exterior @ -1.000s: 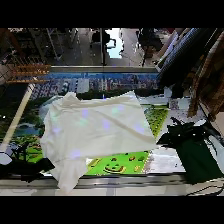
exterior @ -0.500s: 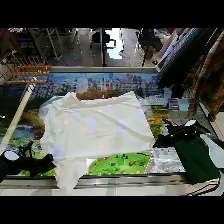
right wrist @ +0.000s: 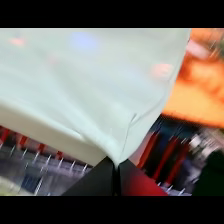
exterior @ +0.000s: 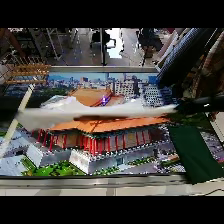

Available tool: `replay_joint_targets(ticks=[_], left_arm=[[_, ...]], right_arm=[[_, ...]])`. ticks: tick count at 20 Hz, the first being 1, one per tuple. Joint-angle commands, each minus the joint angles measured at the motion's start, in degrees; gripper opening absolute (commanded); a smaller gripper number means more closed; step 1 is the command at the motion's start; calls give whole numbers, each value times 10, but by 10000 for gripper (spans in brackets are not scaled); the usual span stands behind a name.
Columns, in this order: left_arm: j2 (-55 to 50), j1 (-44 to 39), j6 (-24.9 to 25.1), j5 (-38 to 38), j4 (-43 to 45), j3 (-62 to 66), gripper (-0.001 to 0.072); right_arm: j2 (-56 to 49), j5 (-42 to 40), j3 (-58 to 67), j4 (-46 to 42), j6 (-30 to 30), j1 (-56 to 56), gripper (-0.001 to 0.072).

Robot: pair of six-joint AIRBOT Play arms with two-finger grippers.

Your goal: Fold the clothes and pants, and hang the long-sleeved shirts on hangers.

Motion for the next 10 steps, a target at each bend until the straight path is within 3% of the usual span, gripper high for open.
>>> replay_joint_targets(ticks=[1,3,5,7,10], left_arm=[[31,138,18,16,-474,193,3],[35,209,39,110,-667,269,3],[27,261,68,168,-760,327,3],[7,279,69,167,-736,365,4],[-24,278,69,105,-563,374,4]], right_arm=[[156,-117,175,-2,9,1,21],[214,-233,240,-9,9,1,20],[248,-321,269,-11,9,1,20],[255,-356,277,-8,10,1,20],[213,-308,276,22,27,1,20]])
